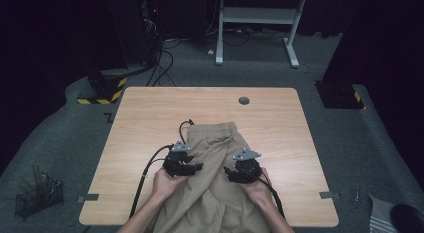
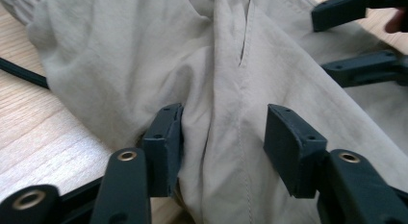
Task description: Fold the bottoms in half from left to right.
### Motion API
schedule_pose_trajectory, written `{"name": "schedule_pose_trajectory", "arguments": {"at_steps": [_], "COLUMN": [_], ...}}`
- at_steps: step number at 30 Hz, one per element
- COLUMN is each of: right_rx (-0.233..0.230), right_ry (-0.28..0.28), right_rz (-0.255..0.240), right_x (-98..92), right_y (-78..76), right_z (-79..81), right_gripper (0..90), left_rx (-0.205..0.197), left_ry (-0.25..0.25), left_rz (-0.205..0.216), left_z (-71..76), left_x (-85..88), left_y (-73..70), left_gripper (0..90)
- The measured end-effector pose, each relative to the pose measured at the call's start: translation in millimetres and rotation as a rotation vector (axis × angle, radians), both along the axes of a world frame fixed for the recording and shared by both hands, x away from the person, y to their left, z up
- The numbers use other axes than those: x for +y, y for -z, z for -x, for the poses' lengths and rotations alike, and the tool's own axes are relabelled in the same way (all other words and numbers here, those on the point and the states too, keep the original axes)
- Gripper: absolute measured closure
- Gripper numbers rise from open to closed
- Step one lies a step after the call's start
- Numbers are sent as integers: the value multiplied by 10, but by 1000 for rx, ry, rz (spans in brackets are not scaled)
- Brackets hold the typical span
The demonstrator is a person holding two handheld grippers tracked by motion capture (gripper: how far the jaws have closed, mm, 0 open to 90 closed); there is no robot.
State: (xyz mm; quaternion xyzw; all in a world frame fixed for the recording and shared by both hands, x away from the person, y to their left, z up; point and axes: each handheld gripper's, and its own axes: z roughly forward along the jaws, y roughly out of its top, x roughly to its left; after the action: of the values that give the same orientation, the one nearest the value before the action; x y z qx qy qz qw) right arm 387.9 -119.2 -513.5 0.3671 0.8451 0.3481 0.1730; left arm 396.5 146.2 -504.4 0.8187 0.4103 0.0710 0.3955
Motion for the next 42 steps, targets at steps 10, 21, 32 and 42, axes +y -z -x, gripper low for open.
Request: {"name": "schedule_pose_trajectory", "arguments": {"at_steps": [10,21,32,42], "right_rx": [1,-1,-4,-3], "right_ry": [-3,38,120,154], "right_rz": [-24,-23,-25,-41], "right_x": [-13,159,304,236], "right_y": [104,105,107,47], "right_z": [-20,-243,-633,-663], "right_gripper": [337,337,337,398], "left_rx": [-2,12,-44,-18], "left_ry": [12,0,-59,-80], "left_rz": [-10,-27,-79,-75], "left_z": [-131,-491,-967,-998], "left_x": [-75,-96,-94,-10], "left_y": [63,89,112,-39], "left_gripper": [466,474,432,407]}}
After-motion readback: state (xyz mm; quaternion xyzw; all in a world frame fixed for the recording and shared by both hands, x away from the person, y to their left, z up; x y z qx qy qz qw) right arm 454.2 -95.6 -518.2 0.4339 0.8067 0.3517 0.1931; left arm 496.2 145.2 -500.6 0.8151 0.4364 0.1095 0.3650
